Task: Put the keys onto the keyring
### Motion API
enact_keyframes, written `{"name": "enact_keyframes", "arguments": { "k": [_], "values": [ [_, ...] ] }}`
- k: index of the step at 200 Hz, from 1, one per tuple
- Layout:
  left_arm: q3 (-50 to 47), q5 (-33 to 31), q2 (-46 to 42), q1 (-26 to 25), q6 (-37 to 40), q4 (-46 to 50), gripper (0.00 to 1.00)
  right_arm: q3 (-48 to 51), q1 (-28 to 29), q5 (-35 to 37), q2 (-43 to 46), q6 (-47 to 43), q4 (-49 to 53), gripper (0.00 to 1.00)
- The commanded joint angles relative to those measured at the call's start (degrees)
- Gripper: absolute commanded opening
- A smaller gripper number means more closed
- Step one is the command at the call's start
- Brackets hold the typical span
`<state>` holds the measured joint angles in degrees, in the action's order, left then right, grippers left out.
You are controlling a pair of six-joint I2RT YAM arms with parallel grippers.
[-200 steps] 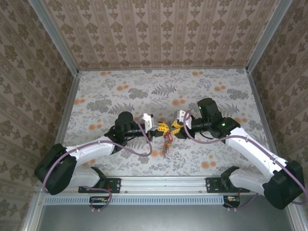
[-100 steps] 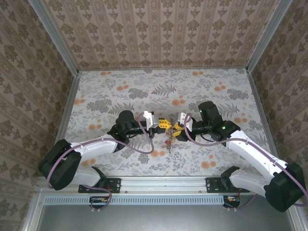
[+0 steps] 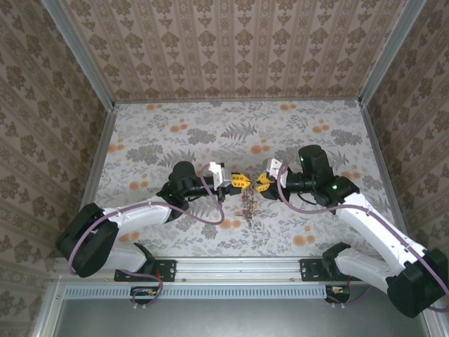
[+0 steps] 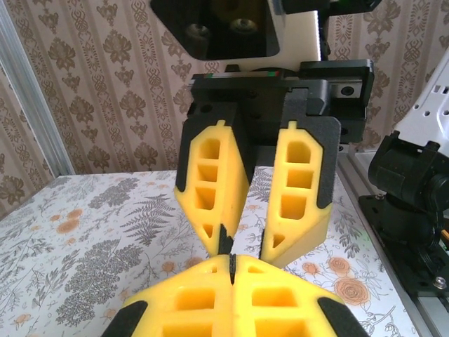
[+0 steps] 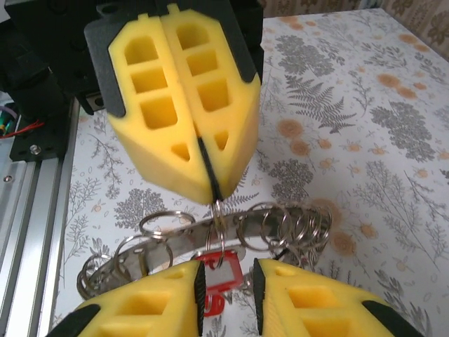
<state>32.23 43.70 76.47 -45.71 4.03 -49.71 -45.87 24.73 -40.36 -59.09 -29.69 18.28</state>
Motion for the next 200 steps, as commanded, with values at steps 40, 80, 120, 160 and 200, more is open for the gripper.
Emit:
{"name": "enact_keyframes", "arguments": {
  "k": [40,80,120,160,200],
  "values": [
    [-0.32,0.07,-0.53,-0.26,-1.2,-4.53,0.0,-3.4,0.5,-4.37,-4.54,-0.32,0.05,0.32],
    [-0.24,0.2,-0.17,-0.42,-1.31,-4.74,0.0,-3.0,0.58,-6.64,-4.72,0.25,-0.91,0.3],
    [-0.11,0.32,0.55,-0.35,-1.84,-5.87,0.0,-2.6,0.85,-7.37,-5.67,0.4,-1.41,0.26],
    [0.28,0.24,1.4,-0.41,-2.45,-7.24,0.0,-2.7,1.02,-7.98,-6.95,0.52,-2.33,0.22],
    [0.11,-0.07,1.54,-0.43,-2.67,-6.91,0.0,-4.09,1.07,-7.01,-6.5,-2.5,1.47,0.0]
  ]
}}
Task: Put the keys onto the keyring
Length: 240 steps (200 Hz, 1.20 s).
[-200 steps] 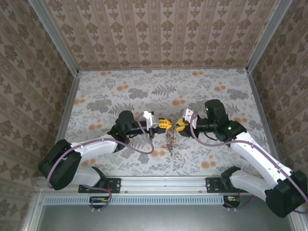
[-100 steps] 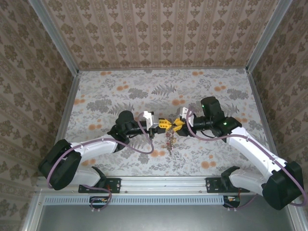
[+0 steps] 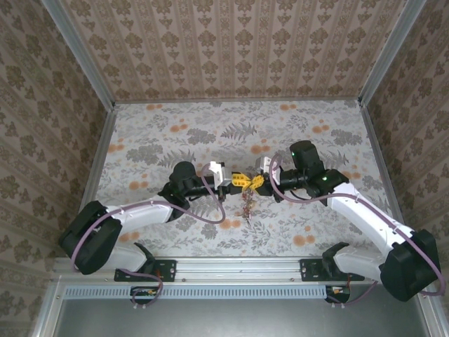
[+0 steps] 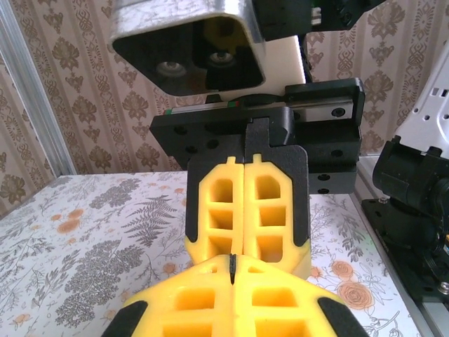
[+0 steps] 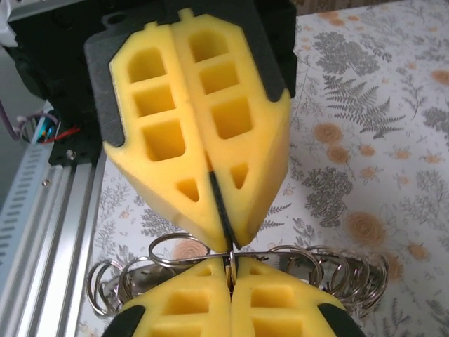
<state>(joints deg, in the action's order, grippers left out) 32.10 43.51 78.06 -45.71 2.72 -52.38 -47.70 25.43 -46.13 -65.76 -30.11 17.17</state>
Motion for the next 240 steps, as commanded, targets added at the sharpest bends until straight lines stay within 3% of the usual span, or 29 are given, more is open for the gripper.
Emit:
{"name": "enact_keyframes", "arguments": {
  "k": [1,14,43,53,77,133,240],
  "values": [
    [0.2,0.02,-0.08,-0.38,-1.42,-4.23,0.0,-2.32,0.35,-1.16,0.22,-2.16,2.77,0.0],
    [-0.27,-1.23,-0.65,-0.1,-1.58,-2.62,0.0,-3.07,0.43,0.92,0.85,-4.02,5.44,0.0],
    [-0.59,-5.35,-4.38,0.18,2.92,9.71,0.17,-6.52,1.2,6.35,0.65,-8.97,14.09,0.0],
    [0.69,-8.55,-5.23,0.39,3.55,16.86,0.29,-8.09,2.28,9.32,0.05,-10.94,18.15,0.0],
    [4.42,-5.49,-5.29,1.61,7.35,31.74,0.31,-11.43,5.31,19.22,-1.88,-15.0,24.47,0.0],
    [4.9,0.2,-4.44,1.59,7.48,29.91,0.33,-16.93,6.73,24.89,-5.05,-16.92,30.16,0.0],
    [7.79,1.14,0.73,-1.93,9.28,27.06,0.32,-20.53,9.73,28.11,-7.72,-20.12,31.38,0.0]
  ]
}}
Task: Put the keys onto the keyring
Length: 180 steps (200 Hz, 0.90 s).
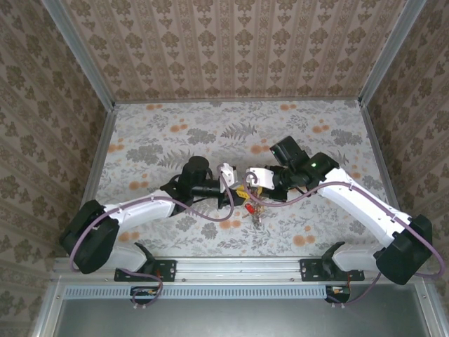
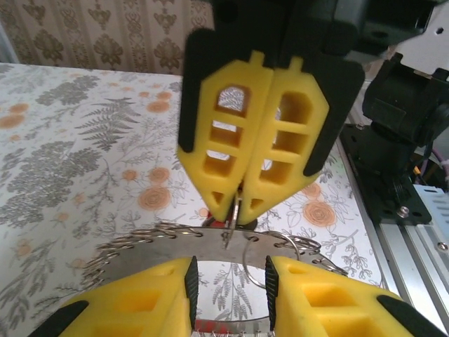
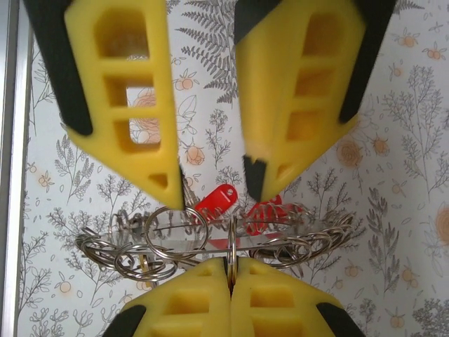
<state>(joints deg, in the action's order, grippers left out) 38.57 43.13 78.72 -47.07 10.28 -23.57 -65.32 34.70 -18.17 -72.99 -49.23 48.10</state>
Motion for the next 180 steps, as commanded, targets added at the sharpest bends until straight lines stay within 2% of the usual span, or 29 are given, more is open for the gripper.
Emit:
{"name": "enact_keyframes", "arguments": {
  "k": [1,56,139,180],
  "values": [
    [1.37,1.47,0.06,-0.57,1.69,-1.74,0.32,-2.94,0.46,0.11,-0.49,-0.97,0.57,0.0],
    [2.48,-0.84,-0.07,-1.1,1.82,-2.01,0.24,-3.17,1.07,-0.72,-1.17,-0.78,0.07,0.0],
    [3.16,-0.86,0.02,-1.19,1.14,-3.86,0.23,-1.66,1.34,-1.69,-0.68,-0.27,-1.18,0.0],
    [4.07,-1.01,1.41,-2.21,1.12,-4.03,0.06,-1.21,1.34,-2.82,-0.32,0.34,-2.89,0.0]
  ]
}}
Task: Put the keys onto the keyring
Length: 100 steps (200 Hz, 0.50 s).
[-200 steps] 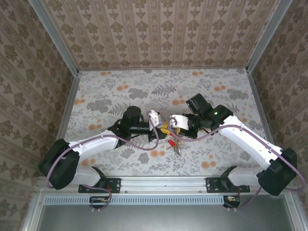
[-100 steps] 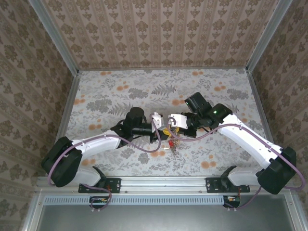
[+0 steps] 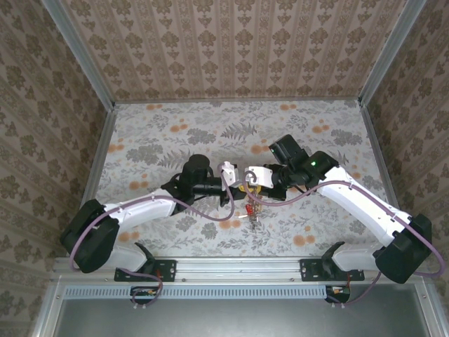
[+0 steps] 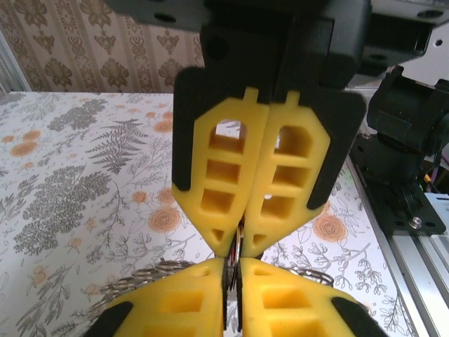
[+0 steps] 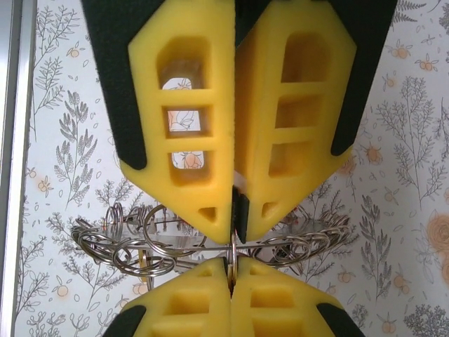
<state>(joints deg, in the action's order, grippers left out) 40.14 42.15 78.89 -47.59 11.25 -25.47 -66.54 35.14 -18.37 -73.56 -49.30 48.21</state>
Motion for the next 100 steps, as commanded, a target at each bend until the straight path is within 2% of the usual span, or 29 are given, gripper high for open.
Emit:
{"name": "enact_keyframes", "arguments": {
  "k": [1,13,56,64,75,92,100],
  "values": [
    [2.54,0.01,1.21,-1.7,0.17,-2.17,0.06,-0.08,0.9,-2.63,0.3,0.33,-3.01,0.0],
    [2.53,-0.13,1.26,-1.78,0.59,-2.05,0.0,0.06,0.9,-2.68,0.5,0.41,-3.48,0.0],
    [2.98,-1.96,1.04,-1.97,2.03,0.89,0.0,1.49,-0.02,-5.45,2.74,2.51,-6.91,0.0],
    [3.44,-2.41,1.24,-2.02,1.88,1.72,0.1,1.5,-0.07,-5.86,2.92,2.81,-7.07,0.0],
    [4.04,-2.4,1.38,-1.98,2.06,3.14,0.12,1.41,-0.07,-6.24,2.98,2.97,-7.01,0.0],
    [3.84,-2.3,1.35,-2.15,2.42,2.89,0.0,1.5,-0.11,-6.55,3.11,3.24,-7.43,0.0],
    [3.73,-2.55,1.43,-2.09,2.42,2.88,0.0,1.55,-0.07,-6.81,3.29,3.51,-7.89,0.0]
  ]
}}
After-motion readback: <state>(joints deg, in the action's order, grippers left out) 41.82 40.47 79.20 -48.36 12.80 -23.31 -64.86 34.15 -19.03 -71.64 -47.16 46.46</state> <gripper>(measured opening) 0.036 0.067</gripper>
